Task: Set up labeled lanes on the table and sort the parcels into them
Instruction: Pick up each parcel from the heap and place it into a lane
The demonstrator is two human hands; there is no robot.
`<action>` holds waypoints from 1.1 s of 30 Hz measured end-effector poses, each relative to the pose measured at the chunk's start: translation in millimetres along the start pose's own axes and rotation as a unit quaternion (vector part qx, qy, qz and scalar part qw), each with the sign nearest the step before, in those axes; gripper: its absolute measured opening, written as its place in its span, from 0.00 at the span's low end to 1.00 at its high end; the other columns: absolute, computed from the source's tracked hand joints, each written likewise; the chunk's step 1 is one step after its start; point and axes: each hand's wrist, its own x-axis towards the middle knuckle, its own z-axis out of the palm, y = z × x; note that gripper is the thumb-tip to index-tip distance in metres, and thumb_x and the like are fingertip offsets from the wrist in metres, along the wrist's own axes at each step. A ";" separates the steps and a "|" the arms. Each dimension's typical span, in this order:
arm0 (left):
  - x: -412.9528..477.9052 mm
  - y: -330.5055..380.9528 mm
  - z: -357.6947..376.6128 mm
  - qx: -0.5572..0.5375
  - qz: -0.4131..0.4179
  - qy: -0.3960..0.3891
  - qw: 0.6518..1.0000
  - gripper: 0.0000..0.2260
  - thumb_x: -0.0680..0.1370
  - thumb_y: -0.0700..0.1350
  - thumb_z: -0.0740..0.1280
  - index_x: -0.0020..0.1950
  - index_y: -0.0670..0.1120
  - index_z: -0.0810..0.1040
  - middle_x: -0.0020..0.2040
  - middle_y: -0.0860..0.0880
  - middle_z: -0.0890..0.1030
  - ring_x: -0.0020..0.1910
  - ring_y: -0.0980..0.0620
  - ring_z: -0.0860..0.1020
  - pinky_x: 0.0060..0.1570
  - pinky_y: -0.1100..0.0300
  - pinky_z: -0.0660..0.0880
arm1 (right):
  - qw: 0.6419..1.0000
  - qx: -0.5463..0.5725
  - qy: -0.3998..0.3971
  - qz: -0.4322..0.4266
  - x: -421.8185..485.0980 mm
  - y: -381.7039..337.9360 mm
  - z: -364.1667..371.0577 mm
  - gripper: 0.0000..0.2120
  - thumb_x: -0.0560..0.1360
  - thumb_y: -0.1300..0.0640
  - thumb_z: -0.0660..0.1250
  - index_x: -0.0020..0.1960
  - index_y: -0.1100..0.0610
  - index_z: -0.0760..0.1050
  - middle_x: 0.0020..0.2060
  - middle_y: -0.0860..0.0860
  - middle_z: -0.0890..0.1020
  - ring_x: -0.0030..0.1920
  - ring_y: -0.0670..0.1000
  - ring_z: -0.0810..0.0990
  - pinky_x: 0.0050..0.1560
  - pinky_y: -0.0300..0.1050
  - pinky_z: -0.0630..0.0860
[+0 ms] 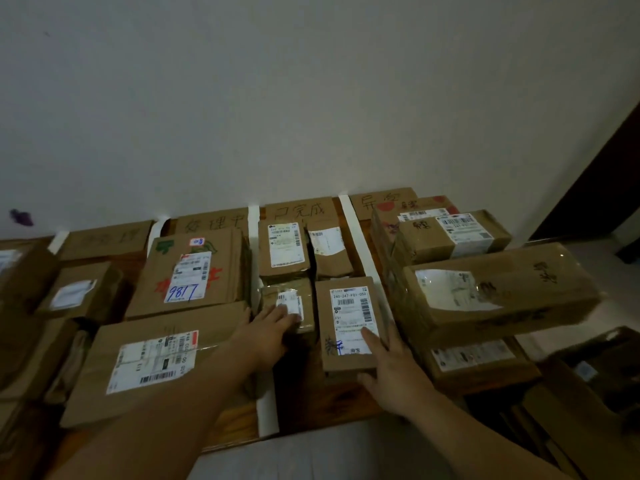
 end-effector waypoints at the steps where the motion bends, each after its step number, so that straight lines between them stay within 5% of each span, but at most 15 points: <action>1: -4.4 -2.0 -3.3 -0.013 -0.004 0.006 1.000 0.31 0.79 0.52 0.61 0.77 0.56 0.49 0.79 0.51 0.47 0.77 0.50 0.44 0.73 0.44 0.42 | 1.000 -0.016 -0.005 0.001 1.7 -3.4 -5.4 0.38 0.77 0.44 0.61 0.78 0.45 0.40 0.76 0.53 0.34 0.77 0.59 0.43 0.75 0.55 0.54; 6: -41.8 -32.2 -25.7 -0.091 -0.061 0.044 0.993 0.32 0.78 0.54 0.61 0.77 0.54 0.49 0.79 0.49 0.49 0.77 0.47 0.46 0.74 0.43 0.45 | 0.997 -0.065 0.016 -0.030 8.4 -42.8 -36.2 0.40 0.74 0.36 0.61 0.78 0.48 0.46 0.78 0.53 0.41 0.77 0.57 0.38 0.76 0.58 0.47; 11: -110.6 -91.6 -43.2 -0.158 -0.156 0.112 0.968 0.31 0.79 0.54 0.61 0.78 0.52 0.51 0.79 0.49 0.50 0.77 0.47 0.51 0.73 0.48 0.53 | 0.987 -0.067 0.056 -0.136 3.2 -152.8 -54.7 0.31 0.74 0.37 0.60 0.74 0.44 0.58 0.75 0.51 0.59 0.75 0.55 0.54 0.73 0.59 0.57; 19: -279.3 -244.5 -45.7 -0.171 -0.244 0.181 0.937 0.31 0.78 0.54 0.62 0.77 0.49 0.54 0.78 0.46 0.54 0.77 0.46 0.51 0.73 0.49 0.55 | 0.971 -0.072 0.025 -0.226 -31.2 -356.5 -16.9 0.33 0.76 0.41 0.62 0.76 0.50 0.56 0.76 0.53 0.58 0.74 0.57 0.58 0.71 0.51 0.59; 24: -386.9 -337.7 -35.3 -0.209 -0.324 0.209 0.899 0.33 0.75 0.61 0.62 0.77 0.54 0.55 0.78 0.48 0.52 0.77 0.44 0.49 0.74 0.42 0.51 | 0.959 -0.050 0.020 -0.277 -50.3 -468.3 26.0 0.30 0.74 0.41 0.64 0.73 0.50 0.65 0.71 0.55 0.68 0.70 0.56 0.66 0.67 0.47 0.64; 33: -507.8 -452.9 -31.2 -0.349 -0.390 0.242 0.817 0.31 0.78 0.54 0.64 0.77 0.54 0.53 0.78 0.49 0.50 0.77 0.46 0.46 0.74 0.47 0.50 | 0.932 -0.087 -0.004 -0.353 -64.7 -629.5 74.2 0.30 0.76 0.42 0.63 0.75 0.52 0.62 0.74 0.54 0.64 0.72 0.56 0.63 0.69 0.47 0.62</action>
